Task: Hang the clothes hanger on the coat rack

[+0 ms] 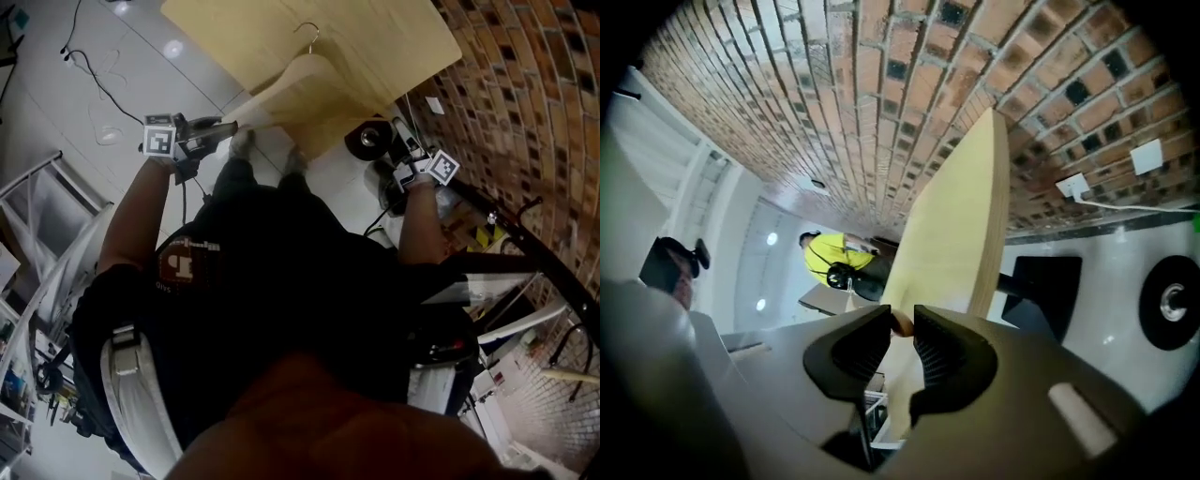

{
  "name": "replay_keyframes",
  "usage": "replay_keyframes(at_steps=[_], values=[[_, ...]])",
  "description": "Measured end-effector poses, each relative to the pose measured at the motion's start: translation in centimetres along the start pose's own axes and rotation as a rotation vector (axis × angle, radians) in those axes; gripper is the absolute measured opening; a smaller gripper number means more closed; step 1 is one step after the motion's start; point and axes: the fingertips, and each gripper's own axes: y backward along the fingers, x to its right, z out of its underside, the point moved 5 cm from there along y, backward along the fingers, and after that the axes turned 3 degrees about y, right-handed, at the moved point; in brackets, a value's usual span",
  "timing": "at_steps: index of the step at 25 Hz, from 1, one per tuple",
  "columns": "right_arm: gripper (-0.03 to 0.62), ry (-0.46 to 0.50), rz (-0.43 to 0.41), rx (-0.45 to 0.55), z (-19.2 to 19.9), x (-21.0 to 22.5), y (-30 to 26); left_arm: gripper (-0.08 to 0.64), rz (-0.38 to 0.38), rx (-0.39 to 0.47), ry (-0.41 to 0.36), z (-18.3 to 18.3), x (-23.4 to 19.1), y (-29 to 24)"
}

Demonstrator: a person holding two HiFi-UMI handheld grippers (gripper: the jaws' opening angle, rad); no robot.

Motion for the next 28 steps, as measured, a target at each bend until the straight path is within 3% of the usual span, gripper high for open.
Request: replay_keyframes(at_steps=[5, 9, 10, 11, 14, 19, 24, 28], values=[[0.09, 0.057, -0.178, 0.089, -2.3, -6.3, 0.6, 0.051, 0.082, -0.035, -0.184, -4.3, 5.9, 1.5], [0.169, 0.17, -0.347, 0.088, -3.6, -14.0, 0.2, 0.051, 0.183, -0.103, -0.246, -7.4, 9.4, 1.5], [0.096, 0.213, -0.367, 0.097, -3.9, -15.9, 0.3, 0.051, 0.2, -0.115, -0.255, -8.2, 10.0, 1.3], [0.074, 0.256, -0.38, 0.119, -4.3, -17.6, 0.6, 0.051, 0.217, -0.119, -0.259, -9.0, 10.5, 1.2], [0.064, 0.356, -0.411, 0.203, -4.9, -22.6, 1.9, 0.051, 0.297, -0.099, -0.287, -11.4, 12.8, 1.4], [0.072, 0.44, -0.37, 0.263, -3.6, -30.4, 4.1, 0.051, 0.406, -0.078, -0.389, -14.7, 19.1, 3.0], [0.081, 0.56, -0.256, 0.406, -3.0, -36.9, 8.7, 0.049, 0.516, -0.172, -0.51, -20.0, 25.0, -1.0], [0.074, 0.643, -0.19, 0.458, -1.8, -41.0, 11.4, 0.048, 0.56, -0.213, -0.52, -22.1, 28.1, -3.7]])
